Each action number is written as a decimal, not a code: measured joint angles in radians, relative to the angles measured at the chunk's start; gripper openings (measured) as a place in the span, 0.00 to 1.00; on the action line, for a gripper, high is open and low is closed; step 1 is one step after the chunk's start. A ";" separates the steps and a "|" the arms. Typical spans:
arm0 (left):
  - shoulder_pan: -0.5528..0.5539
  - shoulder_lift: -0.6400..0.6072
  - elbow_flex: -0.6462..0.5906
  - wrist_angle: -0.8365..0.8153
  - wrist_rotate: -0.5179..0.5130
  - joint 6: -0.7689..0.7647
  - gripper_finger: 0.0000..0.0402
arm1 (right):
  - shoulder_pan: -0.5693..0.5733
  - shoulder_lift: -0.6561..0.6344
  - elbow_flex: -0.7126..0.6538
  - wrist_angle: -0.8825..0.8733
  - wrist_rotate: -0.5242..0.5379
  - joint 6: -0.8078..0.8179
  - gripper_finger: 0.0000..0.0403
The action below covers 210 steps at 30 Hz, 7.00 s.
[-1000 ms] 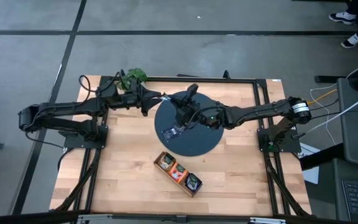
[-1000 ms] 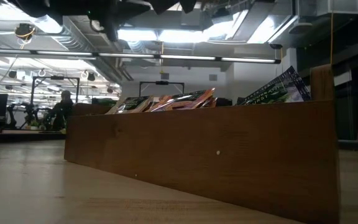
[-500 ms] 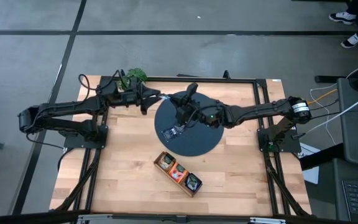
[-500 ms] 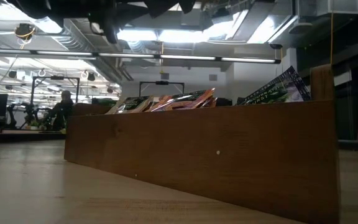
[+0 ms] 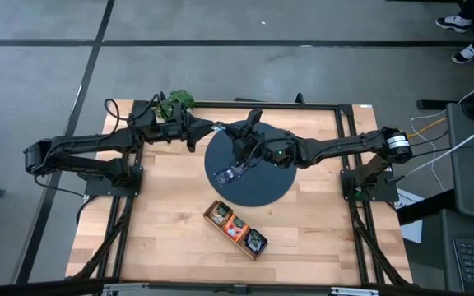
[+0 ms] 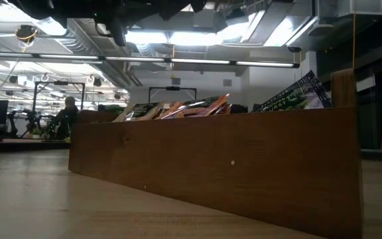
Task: Pick & Place Tea
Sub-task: Put the violet tea bag into the right section of the wooden organizer
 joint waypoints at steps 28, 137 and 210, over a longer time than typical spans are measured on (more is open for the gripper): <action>0.019 0.000 -0.001 -0.001 0.049 0.223 0.01 | 0.002 -0.027 -0.001 -0.114 -0.092 0.528 0.21; -0.036 0.159 0.324 -0.788 0.224 1.593 0.27 | -0.072 -0.170 -0.001 -0.646 -0.642 1.421 0.00; -0.171 -0.266 -0.094 -0.510 0.097 1.258 0.28 | 0.722 0.304 -0.061 -0.746 0.373 2.724 0.00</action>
